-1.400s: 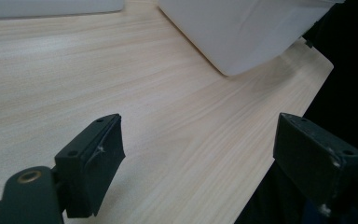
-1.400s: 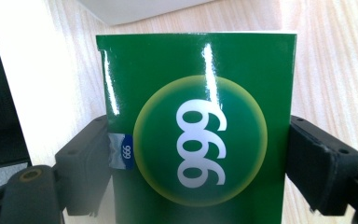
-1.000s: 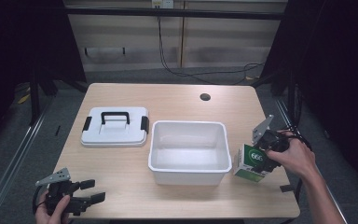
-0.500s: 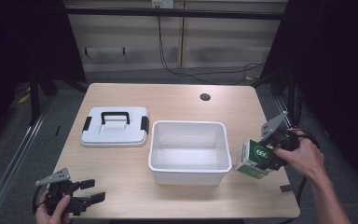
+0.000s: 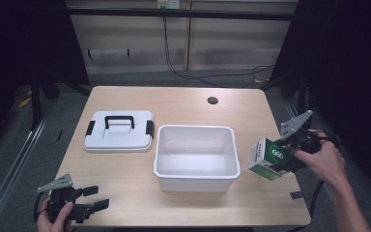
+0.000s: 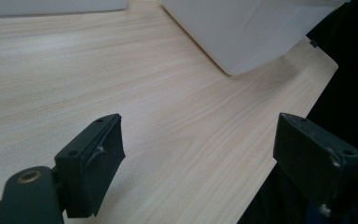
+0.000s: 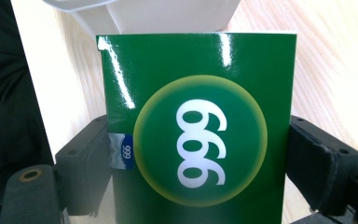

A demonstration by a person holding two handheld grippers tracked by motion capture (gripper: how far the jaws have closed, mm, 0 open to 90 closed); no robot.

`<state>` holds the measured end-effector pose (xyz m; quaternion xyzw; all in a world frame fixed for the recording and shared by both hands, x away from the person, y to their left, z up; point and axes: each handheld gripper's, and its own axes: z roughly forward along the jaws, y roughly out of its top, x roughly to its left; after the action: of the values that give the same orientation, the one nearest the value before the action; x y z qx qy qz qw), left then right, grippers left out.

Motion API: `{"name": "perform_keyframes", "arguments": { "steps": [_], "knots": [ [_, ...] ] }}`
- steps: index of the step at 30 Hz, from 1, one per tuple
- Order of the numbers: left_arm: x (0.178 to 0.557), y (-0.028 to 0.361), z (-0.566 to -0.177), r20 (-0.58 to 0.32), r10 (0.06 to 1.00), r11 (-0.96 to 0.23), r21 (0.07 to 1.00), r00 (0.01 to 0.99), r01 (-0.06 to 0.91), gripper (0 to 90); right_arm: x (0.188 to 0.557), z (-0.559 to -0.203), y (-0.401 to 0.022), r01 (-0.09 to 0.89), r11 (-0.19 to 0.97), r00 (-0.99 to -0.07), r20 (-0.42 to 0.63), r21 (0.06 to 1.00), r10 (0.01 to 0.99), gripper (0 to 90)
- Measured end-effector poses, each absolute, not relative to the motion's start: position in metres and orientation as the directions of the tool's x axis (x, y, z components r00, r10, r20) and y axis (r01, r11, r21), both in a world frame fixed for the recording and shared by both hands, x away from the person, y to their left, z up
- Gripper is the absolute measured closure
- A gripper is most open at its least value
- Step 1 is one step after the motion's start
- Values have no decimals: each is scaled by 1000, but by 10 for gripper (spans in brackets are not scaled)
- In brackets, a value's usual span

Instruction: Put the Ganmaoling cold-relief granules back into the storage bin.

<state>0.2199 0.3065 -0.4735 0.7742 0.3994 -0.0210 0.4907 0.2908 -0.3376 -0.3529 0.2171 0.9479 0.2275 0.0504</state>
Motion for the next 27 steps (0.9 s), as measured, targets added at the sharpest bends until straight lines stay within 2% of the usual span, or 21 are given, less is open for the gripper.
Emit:
{"name": "perform_keyframes", "arguments": {
  "steps": [27],
  "knots": [
    [219, 306, -473, -430, 597, -191, 744, 677, 641, 161, 284, -316, -356, 365, 721, -861, -81, 589, 502, 162]
  ]
}}
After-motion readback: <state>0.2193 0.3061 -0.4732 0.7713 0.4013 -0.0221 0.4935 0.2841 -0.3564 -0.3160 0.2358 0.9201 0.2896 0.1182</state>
